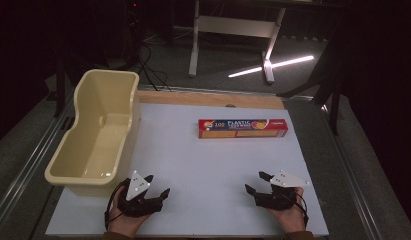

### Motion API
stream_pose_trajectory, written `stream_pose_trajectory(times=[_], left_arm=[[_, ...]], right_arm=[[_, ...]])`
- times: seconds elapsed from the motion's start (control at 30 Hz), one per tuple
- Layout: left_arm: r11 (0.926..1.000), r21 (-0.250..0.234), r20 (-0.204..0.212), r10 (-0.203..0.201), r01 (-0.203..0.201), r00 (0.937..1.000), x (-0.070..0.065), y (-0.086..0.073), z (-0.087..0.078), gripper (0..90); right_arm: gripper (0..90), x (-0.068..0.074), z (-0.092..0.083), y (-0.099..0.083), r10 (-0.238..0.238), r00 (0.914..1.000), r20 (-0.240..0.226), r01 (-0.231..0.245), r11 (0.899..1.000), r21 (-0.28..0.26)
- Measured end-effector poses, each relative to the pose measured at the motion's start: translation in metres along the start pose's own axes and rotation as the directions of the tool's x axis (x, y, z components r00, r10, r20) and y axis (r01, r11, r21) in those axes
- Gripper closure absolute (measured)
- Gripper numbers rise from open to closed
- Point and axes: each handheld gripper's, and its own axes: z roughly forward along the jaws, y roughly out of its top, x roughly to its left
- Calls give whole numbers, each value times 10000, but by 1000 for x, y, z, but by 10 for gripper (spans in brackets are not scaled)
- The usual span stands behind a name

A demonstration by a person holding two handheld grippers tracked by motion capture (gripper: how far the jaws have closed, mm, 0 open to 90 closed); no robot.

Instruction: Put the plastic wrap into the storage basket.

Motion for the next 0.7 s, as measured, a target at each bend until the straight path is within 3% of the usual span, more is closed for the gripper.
stream_pose_trajectory(times=[0.2,0.47,0.7], left_arm=[[9984,-527,-84,195,-200,9998,-1,1,-4,276],[9982,-586,-175,99,-109,9998,1,1,-5,274],[9974,-718,-50,33,-37,10000,1,1,-6,273]], right_arm=[[289,-1,-1,0,1,10000,-55,-1,10000,-68],[314,0,3,3,-13,10000,-8,13,9999,-157],[386,-1,12,17,-399,9992,-64,399,9991,-136]])
